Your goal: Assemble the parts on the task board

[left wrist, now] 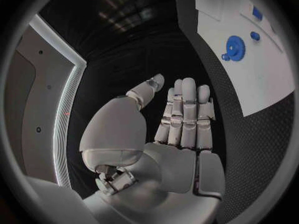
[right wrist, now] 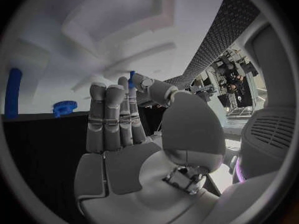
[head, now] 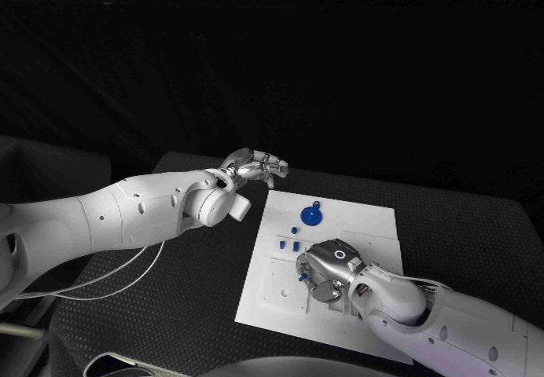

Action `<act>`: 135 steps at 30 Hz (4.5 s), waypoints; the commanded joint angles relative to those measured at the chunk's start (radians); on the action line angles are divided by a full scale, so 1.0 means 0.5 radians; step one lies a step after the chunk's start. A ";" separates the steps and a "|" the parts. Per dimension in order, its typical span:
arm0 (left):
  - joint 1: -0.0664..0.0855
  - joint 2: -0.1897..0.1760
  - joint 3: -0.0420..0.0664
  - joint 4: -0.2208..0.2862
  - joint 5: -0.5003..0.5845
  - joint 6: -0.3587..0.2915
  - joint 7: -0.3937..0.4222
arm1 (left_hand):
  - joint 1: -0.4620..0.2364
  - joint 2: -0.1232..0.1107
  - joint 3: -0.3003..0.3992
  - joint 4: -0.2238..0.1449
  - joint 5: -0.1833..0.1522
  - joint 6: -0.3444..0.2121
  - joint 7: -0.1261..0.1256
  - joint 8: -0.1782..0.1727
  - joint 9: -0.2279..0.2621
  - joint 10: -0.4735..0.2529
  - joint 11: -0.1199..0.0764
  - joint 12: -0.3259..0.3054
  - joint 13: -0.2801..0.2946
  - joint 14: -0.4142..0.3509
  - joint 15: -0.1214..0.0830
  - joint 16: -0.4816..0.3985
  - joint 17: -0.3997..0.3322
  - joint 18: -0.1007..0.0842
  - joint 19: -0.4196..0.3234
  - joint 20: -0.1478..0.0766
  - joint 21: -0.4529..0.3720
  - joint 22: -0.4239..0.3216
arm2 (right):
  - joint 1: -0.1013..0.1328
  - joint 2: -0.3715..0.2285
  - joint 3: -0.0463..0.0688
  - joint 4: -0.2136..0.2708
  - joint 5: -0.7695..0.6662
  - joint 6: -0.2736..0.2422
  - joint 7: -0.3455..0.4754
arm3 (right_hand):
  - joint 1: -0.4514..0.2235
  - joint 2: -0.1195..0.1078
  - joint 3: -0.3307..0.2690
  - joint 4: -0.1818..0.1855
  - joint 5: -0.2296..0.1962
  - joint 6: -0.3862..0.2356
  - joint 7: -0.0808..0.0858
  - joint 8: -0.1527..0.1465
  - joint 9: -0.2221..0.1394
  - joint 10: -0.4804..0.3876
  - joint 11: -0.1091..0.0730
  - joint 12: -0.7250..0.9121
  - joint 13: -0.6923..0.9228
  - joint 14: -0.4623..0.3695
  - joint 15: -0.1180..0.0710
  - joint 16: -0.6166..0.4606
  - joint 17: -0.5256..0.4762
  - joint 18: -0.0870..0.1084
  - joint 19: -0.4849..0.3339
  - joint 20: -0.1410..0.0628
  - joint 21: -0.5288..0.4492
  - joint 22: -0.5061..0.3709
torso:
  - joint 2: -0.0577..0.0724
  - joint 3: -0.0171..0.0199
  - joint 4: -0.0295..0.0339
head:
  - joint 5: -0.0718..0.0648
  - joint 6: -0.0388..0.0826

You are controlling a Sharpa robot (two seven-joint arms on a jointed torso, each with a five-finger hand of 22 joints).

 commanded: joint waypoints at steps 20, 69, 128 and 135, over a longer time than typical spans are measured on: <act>0.003 0.010 0.001 0.008 0.013 0.013 0.018 | -0.024 -0.001 -0.004 0.015 -0.005 -0.017 0.000 0.012 -0.003 -0.016 -0.003 -0.007 0.003 0.015 0.000 -0.014 0.004 0.024 0.014 -0.035 -0.015 -0.001 | -0.003 0.073 -0.039 -0.032 -0.045 0.179 -0.031 | 0.001 0.010 0.004 -0.009 0.008 0.014 -0.004 0.004 0.004 0.011 -0.001 0.004 0.008 -0.004 -0.010 0.021 -0.005 0.061 -0.003 -0.014 0.017 0.043 | 0.000 -0.0030 0.003 | -0.005 -0.005; 0.002 -0.014 0.001 0.005 0.013 0.022 0.008 | -0.030 -0.005 -0.004 0.024 -0.008 -0.025 0.002 0.011 -0.006 -0.024 0.000 -0.010 0.002 0.013 0.002 -0.020 0.008 0.024 0.014 -0.033 -0.022 0.002 | 0.239 -0.388 0.132 0.252 0.304 0.144 -0.056 | -0.151 -0.109 -0.279 -0.152 -0.021 -0.332 0.138 -0.131 -0.033 -0.358 0.138 -0.124 -0.185 -0.123 0.124 0.135 -0.062 0.061 -0.109 0.021 0.077 0.045 | 0.000 -0.0010 -0.002 | -0.066 0.048; 0.002 -0.011 0.001 -0.004 0.013 0.029 0.006 | -0.031 -0.001 -0.003 0.030 -0.007 -0.026 0.002 0.014 -0.007 -0.023 0.000 -0.009 0.004 0.014 0.002 -0.023 0.011 0.024 0.016 -0.032 -0.026 0.004 | 0.194 -0.387 0.076 0.070 0.128 0.295 -0.103 | -0.031 0.045 -0.089 0.040 -0.065 -0.152 0.052 0.003 0.000 -0.148 0.066 0.013 -0.261 -0.139 0.056 0.300 -0.136 0.061 -0.094 -0.006 0.175 0.041 | 0.001 0.0003 0.001 | -0.075 0.029; 0.002 -0.009 0.001 -0.004 0.014 0.031 0.006 | -0.032 0.000 -0.003 0.031 -0.007 -0.027 0.002 0.014 -0.007 -0.024 0.000 -0.009 0.004 0.014 0.003 -0.023 0.011 0.024 0.016 -0.032 -0.027 0.004 | 0.190 -0.388 0.076 0.090 0.121 0.234 -0.105 | -0.037 0.063 -0.042 0.019 -0.065 -0.087 0.026 0.025 0.005 -0.076 0.035 0.039 -0.242 -0.115 0.023 0.360 -0.101 0.061 -0.051 -0.024 0.230 0.042 | 0.001 0.0003 0.001 | -0.075 0.029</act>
